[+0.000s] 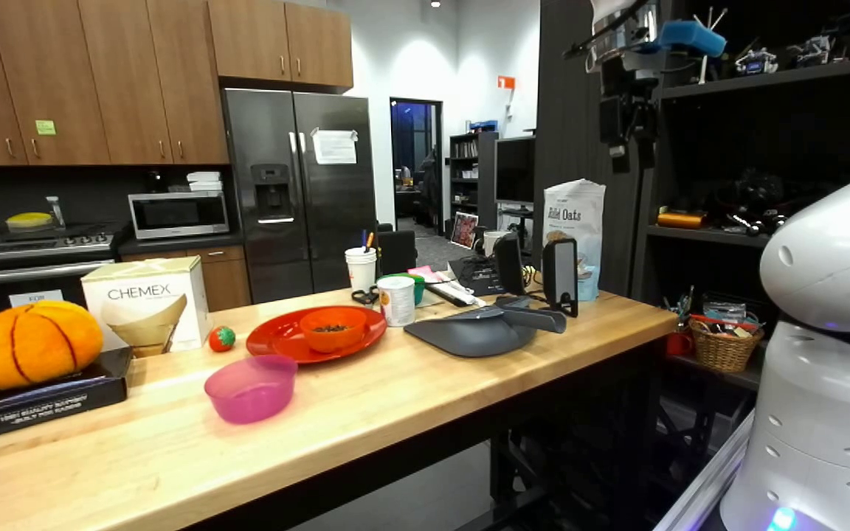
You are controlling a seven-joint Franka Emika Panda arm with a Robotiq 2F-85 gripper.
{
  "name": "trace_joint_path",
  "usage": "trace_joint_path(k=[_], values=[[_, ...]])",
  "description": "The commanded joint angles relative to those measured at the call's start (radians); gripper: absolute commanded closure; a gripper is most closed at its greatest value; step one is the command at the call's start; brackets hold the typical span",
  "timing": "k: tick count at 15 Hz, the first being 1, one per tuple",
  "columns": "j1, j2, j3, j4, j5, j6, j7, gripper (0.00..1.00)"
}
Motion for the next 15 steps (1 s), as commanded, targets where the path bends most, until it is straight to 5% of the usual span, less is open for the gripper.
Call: trace_joint_path(k=[1, 15], values=[[0.02, 0.023, -0.017, 0.01, -0.008, 0.02, -0.011, 0.0], [0.08, 0.462, 0.018, 0.266, 0.046, 0.266, -0.028, 0.0]])
